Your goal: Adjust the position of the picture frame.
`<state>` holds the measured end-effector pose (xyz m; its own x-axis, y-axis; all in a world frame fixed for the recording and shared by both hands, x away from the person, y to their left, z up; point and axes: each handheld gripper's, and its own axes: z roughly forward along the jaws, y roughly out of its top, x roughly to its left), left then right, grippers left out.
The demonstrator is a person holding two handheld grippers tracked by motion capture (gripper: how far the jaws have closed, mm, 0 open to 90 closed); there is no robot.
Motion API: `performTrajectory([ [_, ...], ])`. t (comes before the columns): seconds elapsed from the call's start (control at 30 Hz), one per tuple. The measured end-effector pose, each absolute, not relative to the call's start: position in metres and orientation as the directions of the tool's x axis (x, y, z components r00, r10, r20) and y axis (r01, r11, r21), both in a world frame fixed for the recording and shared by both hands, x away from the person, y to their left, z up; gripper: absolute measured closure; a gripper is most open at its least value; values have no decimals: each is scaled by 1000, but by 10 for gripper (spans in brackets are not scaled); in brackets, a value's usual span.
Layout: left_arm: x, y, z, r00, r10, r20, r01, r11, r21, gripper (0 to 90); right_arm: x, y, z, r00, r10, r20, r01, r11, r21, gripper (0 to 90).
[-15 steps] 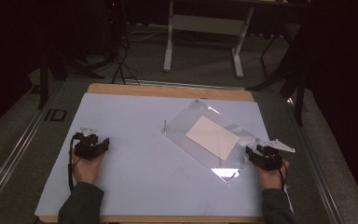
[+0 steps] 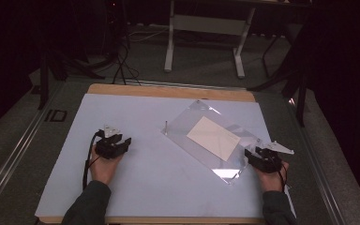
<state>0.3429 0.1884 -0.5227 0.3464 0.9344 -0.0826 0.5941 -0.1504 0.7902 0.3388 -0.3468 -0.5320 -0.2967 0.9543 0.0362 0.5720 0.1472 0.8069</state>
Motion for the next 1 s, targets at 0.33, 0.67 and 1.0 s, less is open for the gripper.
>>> performTrajectory([
  [0.33, 369, 128, -511, 458, 888, -51, 545, -235, 804, 628, 336, -343, -531, -341, 940, 14, 550, 187, 814, 510],
  [0.67, 406, 74, -515, 495, 868, -49, 536, -261, 803, 686, 332, -343, -531, -354, 935, 10, 545, 198, 815, 519],
  [1.0, 421, 62, -524, 462, 885, -54, 550, -238, 800, 830, 327, -346, -531, -360, 933, 11, 542, 200, 817, 517],
])
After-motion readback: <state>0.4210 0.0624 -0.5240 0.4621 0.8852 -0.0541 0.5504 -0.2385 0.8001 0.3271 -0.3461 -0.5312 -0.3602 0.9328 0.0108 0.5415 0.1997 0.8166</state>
